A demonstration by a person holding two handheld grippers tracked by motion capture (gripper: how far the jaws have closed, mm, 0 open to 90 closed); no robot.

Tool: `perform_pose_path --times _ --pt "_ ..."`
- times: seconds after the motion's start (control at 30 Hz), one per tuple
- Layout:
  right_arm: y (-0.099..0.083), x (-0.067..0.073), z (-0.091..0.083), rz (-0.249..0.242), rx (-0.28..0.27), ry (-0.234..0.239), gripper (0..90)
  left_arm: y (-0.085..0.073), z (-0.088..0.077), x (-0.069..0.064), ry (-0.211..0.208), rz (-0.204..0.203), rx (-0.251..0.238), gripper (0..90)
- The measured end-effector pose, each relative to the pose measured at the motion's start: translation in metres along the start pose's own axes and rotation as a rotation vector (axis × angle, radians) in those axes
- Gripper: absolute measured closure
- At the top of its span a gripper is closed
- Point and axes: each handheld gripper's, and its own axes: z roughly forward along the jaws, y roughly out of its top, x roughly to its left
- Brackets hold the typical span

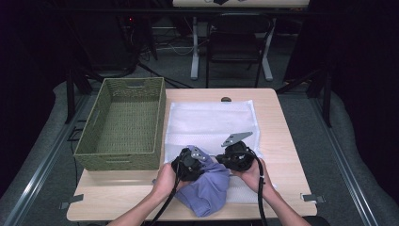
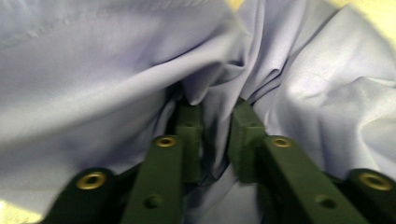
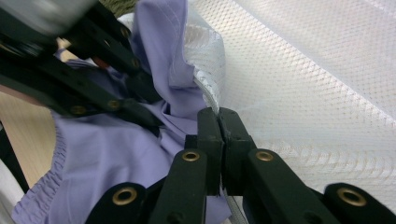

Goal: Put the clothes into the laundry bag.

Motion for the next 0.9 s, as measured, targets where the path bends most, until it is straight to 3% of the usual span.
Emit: perform_pose_path --times 0.17,0.3,0.5,0.6,0.7,0.77,0.9 --pt "-0.001 -0.001 -0.001 -0.001 -0.005 0.002 88.8 -0.001 -0.025 -0.001 0.044 -0.024 -0.059 50.3" --pt "-0.001 -0.002 0.0 0.004 -0.001 0.002 88.8 -0.003 -0.038 0.007 0.102 -0.058 -0.118 43.6" --pt "-0.001 -0.002 0.002 -0.001 0.003 0.006 88.7 -0.003 -0.038 0.02 0.174 -0.095 -0.133 34.5" --pt "-0.001 -0.002 0.003 0.004 0.01 0.008 88.7 -0.004 -0.034 0.024 0.155 -0.094 -0.134 39.3" --pt "-0.001 -0.002 0.004 0.002 0.011 0.008 88.7 -0.004 -0.029 0.026 0.125 -0.09 -0.151 59.6" --pt "-0.001 -0.002 0.004 0.0 0.008 0.006 88.8 -0.003 -0.029 0.021 0.105 -0.053 -0.158 72.1" --pt "-0.001 -0.003 0.002 0.01 0.003 0.003 88.8 -0.001 -0.029 0.007 0.067 0.015 -0.163 81.0"
